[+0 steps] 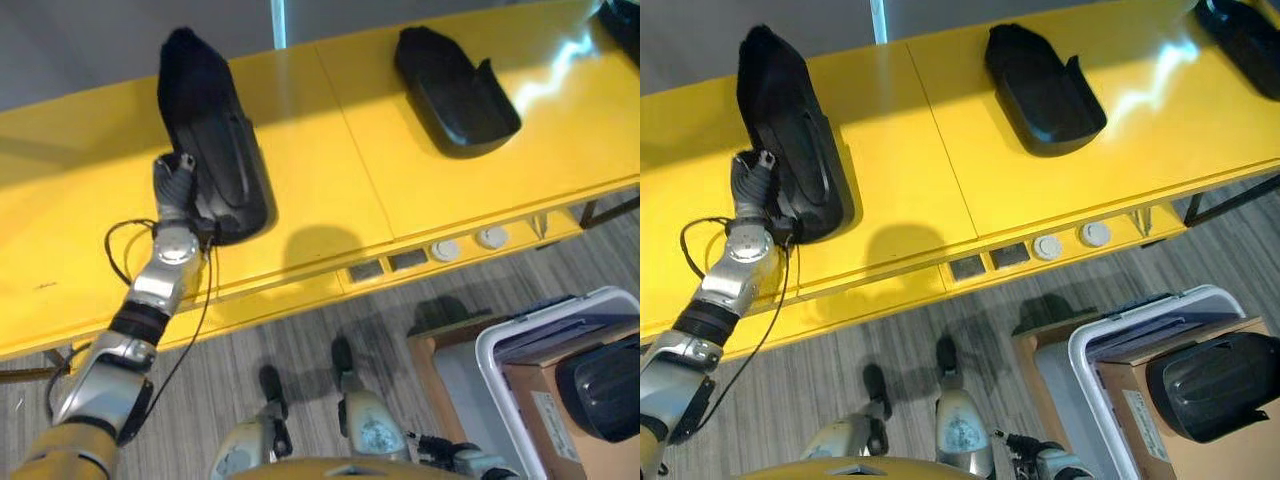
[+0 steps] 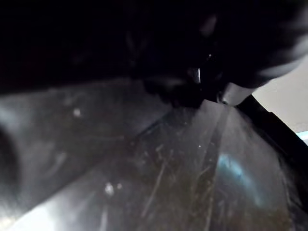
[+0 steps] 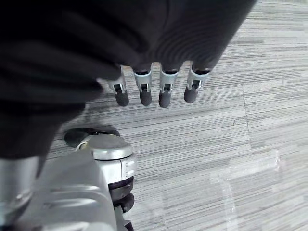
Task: Move parts from the plastic box to the shelf.
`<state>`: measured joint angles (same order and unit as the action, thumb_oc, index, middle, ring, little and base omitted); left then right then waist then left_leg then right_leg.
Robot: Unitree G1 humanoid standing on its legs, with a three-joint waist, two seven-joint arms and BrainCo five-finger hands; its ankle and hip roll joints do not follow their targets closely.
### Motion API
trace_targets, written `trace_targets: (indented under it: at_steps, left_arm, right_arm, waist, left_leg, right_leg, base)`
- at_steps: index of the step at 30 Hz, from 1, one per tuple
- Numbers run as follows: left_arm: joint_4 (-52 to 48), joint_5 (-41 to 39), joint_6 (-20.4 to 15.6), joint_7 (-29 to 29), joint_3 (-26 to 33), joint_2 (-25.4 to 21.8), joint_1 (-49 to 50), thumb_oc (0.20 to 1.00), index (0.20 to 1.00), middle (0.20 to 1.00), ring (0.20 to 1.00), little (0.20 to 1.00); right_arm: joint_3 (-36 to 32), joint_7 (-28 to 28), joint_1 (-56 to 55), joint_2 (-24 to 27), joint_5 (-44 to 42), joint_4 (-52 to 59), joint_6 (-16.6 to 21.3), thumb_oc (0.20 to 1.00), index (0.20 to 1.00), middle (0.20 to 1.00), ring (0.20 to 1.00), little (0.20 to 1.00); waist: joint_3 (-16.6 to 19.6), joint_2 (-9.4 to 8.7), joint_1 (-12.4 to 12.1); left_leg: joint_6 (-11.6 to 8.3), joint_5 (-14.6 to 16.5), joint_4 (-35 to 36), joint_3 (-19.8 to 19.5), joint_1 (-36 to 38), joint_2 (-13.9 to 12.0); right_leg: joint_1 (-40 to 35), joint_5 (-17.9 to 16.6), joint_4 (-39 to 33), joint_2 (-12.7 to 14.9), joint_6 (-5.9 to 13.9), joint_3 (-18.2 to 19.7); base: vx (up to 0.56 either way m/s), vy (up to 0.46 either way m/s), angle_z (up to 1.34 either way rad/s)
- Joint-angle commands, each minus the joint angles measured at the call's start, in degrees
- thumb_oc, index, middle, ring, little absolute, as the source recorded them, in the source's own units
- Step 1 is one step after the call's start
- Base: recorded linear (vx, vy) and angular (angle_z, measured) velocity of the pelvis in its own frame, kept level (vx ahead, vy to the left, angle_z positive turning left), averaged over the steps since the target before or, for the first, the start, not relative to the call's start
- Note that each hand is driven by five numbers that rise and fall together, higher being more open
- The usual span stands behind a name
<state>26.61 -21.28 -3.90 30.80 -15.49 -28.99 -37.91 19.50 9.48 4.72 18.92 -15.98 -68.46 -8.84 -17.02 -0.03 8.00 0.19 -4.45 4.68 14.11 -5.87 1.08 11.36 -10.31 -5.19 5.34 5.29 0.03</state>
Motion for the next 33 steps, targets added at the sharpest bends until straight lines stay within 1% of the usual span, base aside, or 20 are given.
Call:
trace_targets:
  at_steps: [1, 6, 7, 8, 9, 11, 12, 13, 14, 19, 20, 21, 23, 28, 30, 33]
  left_arm:
    - [6.95, 0.71, 2.72, 1.59, -2.01, -0.84, -3.86, 0.2, 0.2, 0.2, 0.2, 0.2]
    - [8.26, 2.49, 4.72, -0.59, -3.42, -0.94, -5.35, 0.2, 0.2, 0.2, 0.2, 0.2]
    - [8.4, 3.65, 6.55, -1.89, -4.38, -1.25, -6.13, 0.2, 0.2, 0.2, 0.2, 0.2]
    - [8.47, 3.57, 7.03, -2.5, -4.65, -1.34, -6.33, 0.2, 0.2, 0.2, 0.2, 0.2]
    - [8.36, 3.17, 7.9, -3.84, -5.11, -1.55, -6.55, 0.451, 0.451, 0.451, 0.451, 0.451]
    - [8.01, 3.2, 8.85, -3.62, -5.79, -1.52, -6.71, 0.956, 0.956, 0.956, 0.956, 0.956]
    - [7.83, 3.26, 8.74, -4.01, -6.25, -1.59, -6.71, 1.0, 1.0, 1.0, 1.0, 1.0]
    - [7.76, 3.04, 8.83, -4.03, -6.3, -1.6, -6.69, 1.0, 1.0, 1.0, 1.0, 1.0]
    - [7.44, 5.08, 9.32, -4.06, -6.38, -1.76, -6.39, 1.0, 1.0, 1.0, 1.0, 1.0]
    - [6.37, 6.17, 10.9, -5.28, -7.11, -2.68, -5.22, 1.0, 1.0, 1.0, 1.0, 1.0]
    - [5.91, 5.39, 11.29, -5.33, -7.12, -2.84, -4.98, 1.0, 1.0, 1.0, 1.0, 1.0]
    - [4.51, 3.42, 12.64, -6.71, -6.93, -2.99, -4.35, 1.0, 1.0, 1.0, 1.0, 1.0]
    - [2.75, 1.13, 13.78, -6.12, -6.17, -2.64, -3.6, 1.0, 1.0, 1.0, 1.0, 1.0]
    - [-2.39, -2.47, 11.65, -5.49, -4.1, -0.62, -0.87, 1.0, 1.0, 1.0, 1.0, 1.0]
    - [-4.37, -1.64, 11.5, -5.41, -3.51, -0.08, 0.02, 1.0, 1.0, 1.0, 1.0, 1.0]
    - [-10.17, -1.66, 9.94, -3.38, -2.37, 0.91, 2.4, 1.0, 1.0, 1.0, 1.0, 1.0]
  right_arm:
    - [1.41, 1.3, 2.08, 0.27, -3.44, -2.2, -0.19, 1.0, 1.0, 1.0, 1.0, 1.0]
    - [1.08, 1.04, 3.59, 0.29, -5.76, -2.2, 0.67, 1.0, 1.0, 1.0, 1.0, 1.0]
    - [0.97, 1.39, 4.36, 0.27, -6.19, -1.91, 0.14, 1.0, 1.0, 1.0, 1.0, 1.0]
    - [0.99, 1.41, 4.51, 0.25, -6.2, -1.9, 0.05, 1.0, 1.0, 1.0, 1.0, 1.0]
    - [0.85, 1.47, 4.76, 0.19, -6.14, -1.95, -0.09, 1.0, 1.0, 1.0, 1.0, 1.0]
    - [0.85, 1.41, 5.03, 0.11, -6.52, -1.87, -0.66, 1.0, 1.0, 1.0, 1.0, 1.0]
    - [0.63, 1.61, 5.2, 0.04, -6.26, -2.16, -0.83, 1.0, 1.0, 1.0, 1.0, 1.0]
    - [0.58, 1.7, 5.24, 0.03, -6.21, -2.24, -0.91, 1.0, 1.0, 1.0, 1.0, 1.0]
    - [0.58, 1.75, 5.17, -0.08, -6.29, -2.59, -1.06, 1.0, 1.0, 1.0, 1.0, 1.0]
    - [-0.16, 1.79, 5.06, -0.07, -5.79, -3.82, -1.48, 1.0, 1.0, 1.0, 1.0, 1.0]
    - [-0.33, 1.86, 5.01, 0.06, -5.76, -3.89, -1.66, 1.0, 1.0, 1.0, 1.0, 1.0]
    - [-0.72, 1.74, 4.87, 0.19, -5.64, -4.15, -1.5, 1.0, 1.0, 1.0, 1.0, 1.0]
    - [-1.08, 1.81, 4.86, 0.34, -5.61, -4.28, -1.7, 1.0, 1.0, 1.0, 1.0, 1.0]
    - [-1.62, 1.59, 4.62, -0.62, -5.54, -4.76, -1.77, 1.0, 1.0, 1.0, 1.0, 1.0]
    - [-1.85, 1.57, 4.47, -0.81, -5.27, -4.86, -1.85, 1.0, 1.0, 1.0, 1.0, 1.0]
    - [-2.16, 1.29, 3.68, -1.74, -5.03, -5.63, -1.7, 1.0, 1.0, 1.0, 1.0, 1.0]
  waist:
    - [0.31, 2.81, 1.05]
    - [-1.16, 2.62, 1.03]
    - [-1.63, 2.68, 1.06]
    - [-1.7, 2.7, 1.07]
    - [-1.85, 2.77, 1.1]
    - [-1.94, 2.91, 1.13]
    - [-1.95, 3.0, 1.16]
    - [-1.94, 3.03, 1.15]
    - [-1.76, 3.17, 1.08]
    - [-0.99, 3.56, 0.92]
    - [-0.82, 3.62, 0.88]
    - [-0.51, 3.8, 0.77]
    - [-0.24, 4.01, 0.62]
    - [0.66, 4.3, 0.04]
    - [0.97, 4.37, -0.12]
    - [2.55, 4.37, -0.76]
  left_leg:
    - [-2.82, 0.6, -0.24, -8.24, -1.6, -3.7]
    - [-3.11, 0.48, -0.33, -8.06, -2.37, -3.95]
    - [-3.23, 0.51, -0.3, -7.91, -2.54, -4.09]
    - [-3.24, 0.5, -0.3, -7.87, -2.56, -4.11]
    - [-3.31, 0.48, -0.27, -7.79, -2.58, -4.18]
    - [-3.39, 0.51, -0.2, -7.68, -2.5, -4.25]
    - [-3.45, 0.49, -0.19, -7.56, -2.43, -4.3]
    - [-3.49, 0.48, -0.18, -7.49, -2.39, -4.33]
    - [-3.56, 0.48, -0.13, -7.31, -2.24, -4.37]
    - [-3.68, 0.48, -0.24, -7.18, -1.61, -4.42]
    - [-3.72, 0.49, -0.35, -7.19, -1.47, -4.44]
    - [-3.72, 0.59, -0.61, -7.2, -1.08, -4.45]
    - [-3.73, 0.73, -0.76, -7.21, -0.62, -4.41]
    - [-3.7, 1.09, -0.56, -7.5, 0.43, -4.24]
    - [-3.69, 1.16, -0.5, -7.58, 0.73, -4.21]
    - [-3.79, 1.26, -0.46, -7.69, 1.62, -4.25]
  right_leg:
    - [-1.31, 3.9, 1.48, -0.66, 0.59, -0.4]
    - [-0.52, 3.57, 1.24, -0.33, 0.78, -0.43]
    - [-0.27, 3.54, 1.18, -0.28, 0.83, -0.44]
    - [-0.23, 3.54, 1.17, -0.29, 0.83, -0.43]
    - [-0.18, 3.52, 1.15, -0.3, 0.82, -0.43]
    - [-0.22, 3.56, 1.05, -0.29, 0.88, -0.49]
    - [-0.28, 3.57, 1.05, -0.27, 0.92, -0.54]
    - [-0.32, 3.57, 1.03, -0.25, 0.92, -0.57]
    - [-0.51, 3.66, 0.97, -0.22, 0.93, -0.71]
    - [-1.26, 3.86, 1.03, -0.17, 0.82, -0.85]
    - [-1.47, 3.94, 1.09, -0.1, 0.79, -0.86]
    - [-2.03, 4.2, 1.22, 0.02, 0.7, -1.02]
    - [-2.61, 4.42, 1.23, 0.17, 0.63, -1.22]
    - [-3.81, 4.93, 1.1, 0.22, 0.56, -1.71]
    - [-4.19, 5.08, 1.07, 0.21, 0.51, -1.86]
    - [-5.48, 5.44, 0.89, 0.21, 0.46, -2.47]
  base:
    - [-0.04, -0.027, -0.01]
    - [-0.05, -0.021, 0.0]
    - [-0.04, -0.013, 0.01]
    - [-0.04, -0.011, 0.0]
    - [0.0, 0.0, 0.0]
    - [0.0, 0.0, 0.0]
    - [0.0, 0.0, 0.0]
    - [0.0, 0.0, 0.0]
    - [0.0, 0.0, 0.0]
    - [0.01, -0.002, 0.0]
    - [0.08, -0.012, 0.03]
    - [0.08, -0.011, 0.03]
    - [0.07, -0.008, 0.02]
    - [0.03, -0.018, 0.04]
    - [0.03, -0.014, 0.07]
    - [0.07, -0.028, 0.11]
